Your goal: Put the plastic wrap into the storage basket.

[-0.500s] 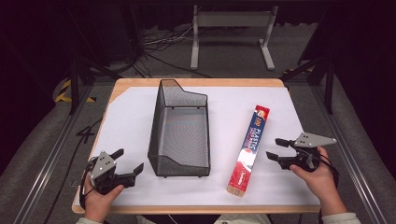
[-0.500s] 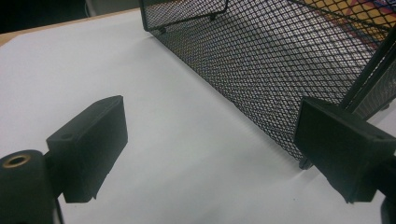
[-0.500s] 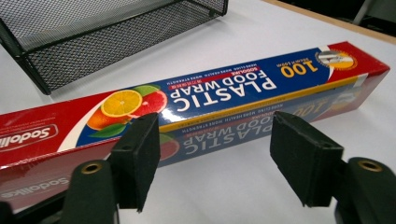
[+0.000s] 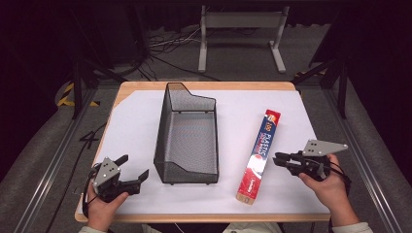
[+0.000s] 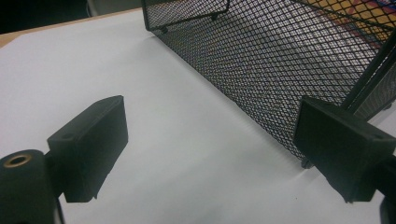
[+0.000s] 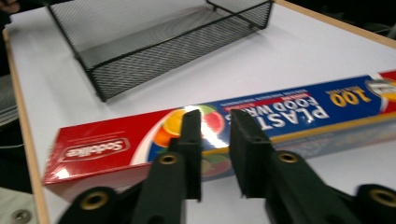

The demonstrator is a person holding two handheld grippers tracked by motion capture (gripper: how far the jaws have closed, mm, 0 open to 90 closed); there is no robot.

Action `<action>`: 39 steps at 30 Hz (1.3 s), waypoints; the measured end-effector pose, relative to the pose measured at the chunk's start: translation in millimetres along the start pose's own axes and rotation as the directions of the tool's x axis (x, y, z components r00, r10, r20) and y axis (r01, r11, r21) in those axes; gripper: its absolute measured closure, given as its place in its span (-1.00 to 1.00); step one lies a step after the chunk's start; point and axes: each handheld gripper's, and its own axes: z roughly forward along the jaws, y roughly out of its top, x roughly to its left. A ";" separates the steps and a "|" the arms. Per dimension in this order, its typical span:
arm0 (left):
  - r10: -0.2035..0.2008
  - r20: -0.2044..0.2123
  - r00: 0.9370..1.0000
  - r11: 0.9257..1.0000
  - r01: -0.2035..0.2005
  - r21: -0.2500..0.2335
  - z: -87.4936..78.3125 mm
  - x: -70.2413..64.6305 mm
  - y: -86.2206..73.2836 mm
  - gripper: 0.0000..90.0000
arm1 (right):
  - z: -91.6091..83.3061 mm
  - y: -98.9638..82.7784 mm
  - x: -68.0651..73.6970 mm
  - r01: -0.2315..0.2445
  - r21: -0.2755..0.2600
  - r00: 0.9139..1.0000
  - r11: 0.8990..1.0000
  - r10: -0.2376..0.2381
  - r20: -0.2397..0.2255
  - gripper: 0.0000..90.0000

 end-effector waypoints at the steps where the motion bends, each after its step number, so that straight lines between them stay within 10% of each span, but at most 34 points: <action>1: 0.000 0.000 1.000 1.000 0.000 0.000 0.0 0.0 0.1 -0.75 | 1.4 3.5 5.5 0.019 0.007 1.000 1.000 -0.019 -0.010 0.82; 19: 0.002 -0.004 1.000 1.000 -0.002 0.004 0.6 0.1 -0.3 -0.75 | 40.2 25.3 70.5 0.127 0.056 0.965 0.990 -0.110 -0.238 1.00; 31: 0.009 0.000 1.000 1.000 -0.009 0.010 3.4 -0.1 0.6 -0.75 | 56.4 20.3 85.9 0.152 0.135 0.948 0.979 -0.106 -0.300 1.00; 39: 0.010 -0.002 1.000 1.000 -0.010 0.011 3.2 0.0 0.8 -0.75 | 75.1 28.4 93.2 0.168 0.183 0.953 0.969 -0.112 -0.282 1.00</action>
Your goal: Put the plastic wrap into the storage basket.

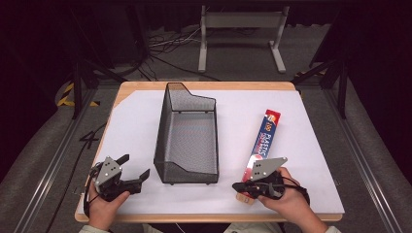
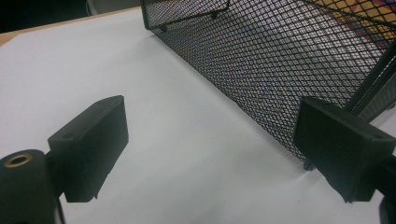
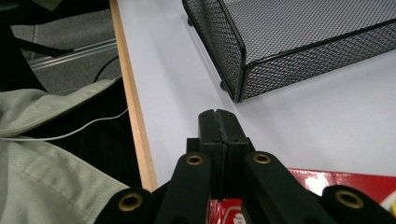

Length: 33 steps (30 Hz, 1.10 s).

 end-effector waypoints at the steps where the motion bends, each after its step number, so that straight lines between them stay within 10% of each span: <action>1: -0.001 -0.001 1.000 1.000 0.001 0.000 -0.1 0.1 -0.1 -0.75 | 2.3 1.1 0.5 0.003 0.009 1.000 1.000 -0.003 -0.001 1.00; 14: -0.003 0.000 1.000 1.000 0.003 0.005 0.2 0.5 -0.6 -0.75 | 31.8 2.3 7.2 0.018 0.101 1.000 0.995 -0.019 0.009 1.00; 33: -0.008 0.008 1.000 1.000 0.008 0.006 1.6 0.6 -1.0 -0.75 | 27.4 6.0 8.2 0.009 0.213 0.999 0.977 -0.018 0.041 1.00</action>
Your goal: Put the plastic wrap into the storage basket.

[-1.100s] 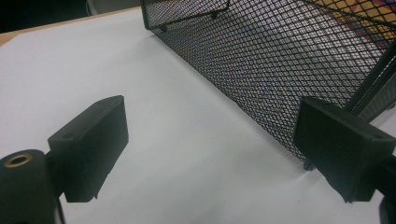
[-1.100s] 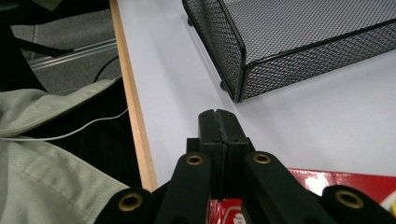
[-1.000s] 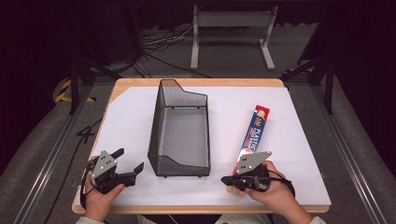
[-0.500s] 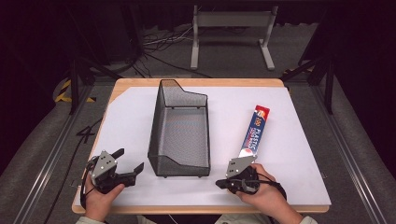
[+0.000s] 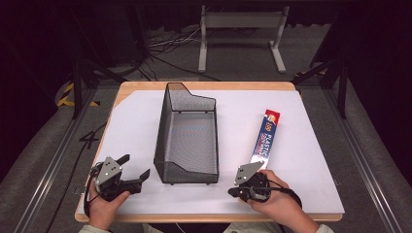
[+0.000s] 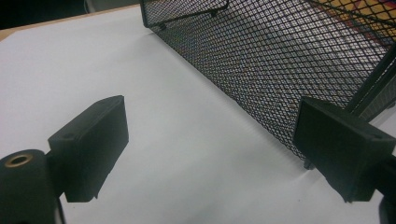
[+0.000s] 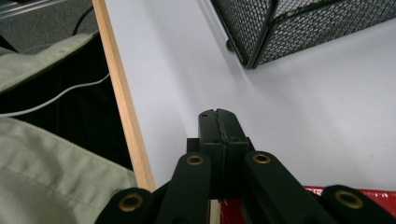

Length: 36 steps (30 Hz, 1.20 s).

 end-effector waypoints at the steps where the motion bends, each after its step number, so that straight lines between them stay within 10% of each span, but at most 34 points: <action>1: -0.001 0.000 1.000 1.000 0.001 -0.002 0.0 0.1 -0.1 -0.75 | -0.9 -0.9 0.2 0.001 0.005 1.000 1.000 -0.001 -0.002 1.00; 36: 0.004 0.001 1.000 1.000 -0.004 -0.005 -0.1 -1.3 1.0 -0.75 | -58.2 -61.9 -27.4 -0.164 0.083 0.982 0.983 0.155 0.107 1.00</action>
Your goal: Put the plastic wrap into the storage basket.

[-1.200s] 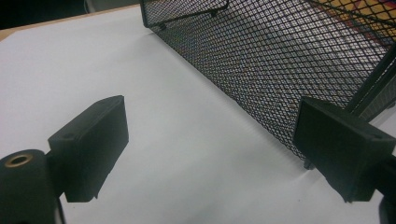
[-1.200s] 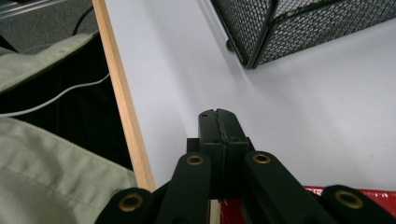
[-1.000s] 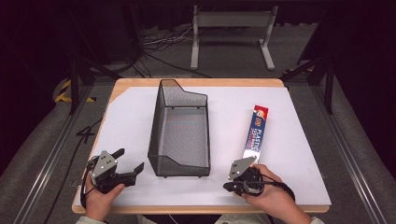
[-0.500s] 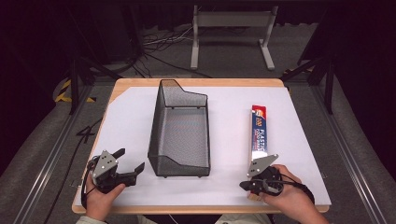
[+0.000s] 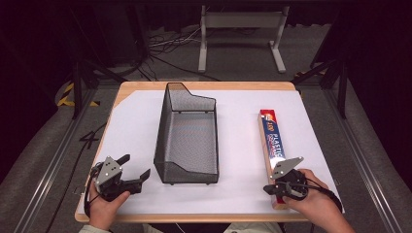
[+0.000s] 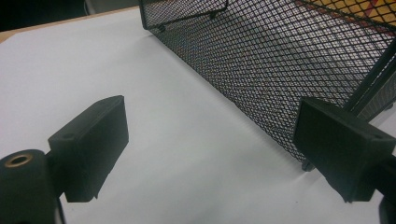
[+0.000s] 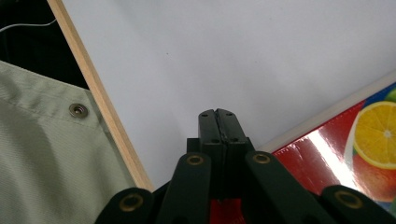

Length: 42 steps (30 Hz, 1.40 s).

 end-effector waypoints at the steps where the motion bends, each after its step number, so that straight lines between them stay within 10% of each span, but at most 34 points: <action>1: 0.002 -0.001 1.000 1.000 -0.002 0.000 0.1 0.1 0.1 -0.75 | -1.3 -2.2 -1.9 -0.011 0.001 1.000 1.000 0.011 0.005 1.00; 23: 0.003 0.004 1.000 1.000 -0.003 0.000 2.0 -1.3 1.1 -0.75 | -9.4 -25.1 -32.5 -0.109 0.035 0.988 0.993 0.105 0.114 1.00; 28: 0.002 0.006 1.000 1.000 -0.002 0.005 3.3 -1.2 1.5 -0.75 | -18.8 -23.3 -31.6 -0.138 -0.097 0.989 0.986 0.142 0.039 0.82; 31: 0.005 0.006 1.000 1.000 -0.005 0.001 4.4 -1.3 2.0 -0.75 | -28.2 -21.5 -31.9 -0.175 -0.226 0.983 0.958 0.184 0.019 0.53; 33: 0.002 0.006 1.000 1.000 -0.002 0.001 4.7 -1.5 2.2 -0.75 | -34.2 -21.7 -32.6 -0.220 -0.328 0.971 0.919 0.238 0.015 0.32; 34: 0.003 0.007 1.000 1.000 -0.003 0.000 4.9 -1.5 2.4 -0.75 | -34.2 -21.7 -32.6 -0.220 -0.328 0.971 0.919 0.238 0.015 0.32; 37: 0.007 0.007 1.000 1.000 -0.007 0.004 5.6 -2.0 2.7 -0.75 | -43.2 -22.8 -32.0 -0.251 -0.460 0.958 0.852 0.287 0.010 0.16; 42: 0.006 0.004 1.000 1.000 -0.006 0.003 5.3 -1.4 2.5 -0.75 | -51.8 -23.3 -34.8 -0.242 -0.566 0.952 0.788 0.307 0.020 -0.10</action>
